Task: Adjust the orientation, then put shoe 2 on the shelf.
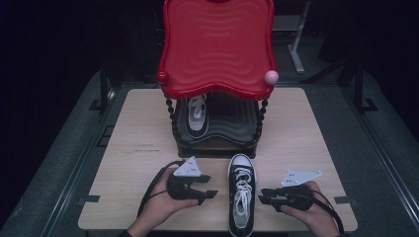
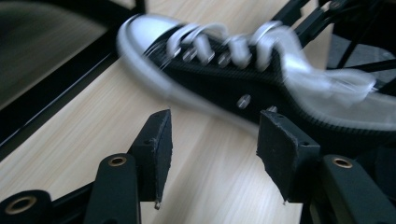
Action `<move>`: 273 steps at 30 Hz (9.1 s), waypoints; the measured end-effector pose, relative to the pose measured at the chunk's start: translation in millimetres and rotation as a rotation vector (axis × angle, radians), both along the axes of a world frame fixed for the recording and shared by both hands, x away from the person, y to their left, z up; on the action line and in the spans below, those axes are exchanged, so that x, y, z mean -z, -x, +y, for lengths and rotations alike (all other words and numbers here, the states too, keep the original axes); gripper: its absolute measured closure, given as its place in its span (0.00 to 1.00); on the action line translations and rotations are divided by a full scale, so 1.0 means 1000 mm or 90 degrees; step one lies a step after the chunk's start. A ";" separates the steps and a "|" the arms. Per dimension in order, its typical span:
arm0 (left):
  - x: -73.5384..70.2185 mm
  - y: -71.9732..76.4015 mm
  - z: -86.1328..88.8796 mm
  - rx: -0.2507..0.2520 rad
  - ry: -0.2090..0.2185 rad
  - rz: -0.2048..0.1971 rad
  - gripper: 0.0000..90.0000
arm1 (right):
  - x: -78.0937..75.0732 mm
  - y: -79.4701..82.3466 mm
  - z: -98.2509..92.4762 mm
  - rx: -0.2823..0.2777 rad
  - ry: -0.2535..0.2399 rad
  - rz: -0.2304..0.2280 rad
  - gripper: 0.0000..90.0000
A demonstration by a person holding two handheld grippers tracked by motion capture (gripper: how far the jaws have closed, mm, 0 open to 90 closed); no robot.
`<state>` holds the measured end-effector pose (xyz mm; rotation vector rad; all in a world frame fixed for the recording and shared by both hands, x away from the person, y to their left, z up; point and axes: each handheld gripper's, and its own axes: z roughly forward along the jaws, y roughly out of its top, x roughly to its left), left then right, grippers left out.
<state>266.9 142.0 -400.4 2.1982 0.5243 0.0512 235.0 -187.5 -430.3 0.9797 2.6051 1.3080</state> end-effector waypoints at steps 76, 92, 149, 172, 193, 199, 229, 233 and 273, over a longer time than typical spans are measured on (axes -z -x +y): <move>-0.041 0.020 -0.025 0.075 0.092 0.012 0.97 | -0.059 0.014 0.035 -0.056 -0.097 -0.069 0.94; -0.073 0.011 -0.017 0.078 0.114 -0.009 0.98 | -0.091 0.007 0.042 -0.071 -0.107 -0.122 0.95; -0.068 -0.061 -0.002 -0.041 0.070 -0.159 0.61 | -0.102 -0.116 0.062 0.110 -0.076 -0.227 0.96; -0.012 -0.052 -0.022 -0.004 -0.030 -0.145 0.49 | -0.102 -0.114 0.060 0.110 -0.080 -0.223 0.86; -0.013 -0.052 -0.022 -0.009 -0.027 -0.136 0.51 | -0.030 -0.052 0.052 0.067 -0.006 -0.138 0.53; -0.014 -0.052 -0.022 -0.009 -0.030 -0.133 0.51 | -0.028 -0.050 0.063 0.074 0.003 -0.144 0.56; -0.037 -0.095 -0.048 -0.109 -0.026 -0.175 0.60 | -0.054 -0.093 0.065 0.175 0.041 -0.198 0.66; -0.037 -0.101 -0.054 -0.115 -0.036 -0.169 0.60 | -0.054 -0.098 0.062 0.194 0.045 -0.199 0.70; -0.038 -0.040 0.025 -0.122 -0.025 -0.121 0.44 | -0.035 -0.050 0.004 0.174 0.027 -0.157 0.43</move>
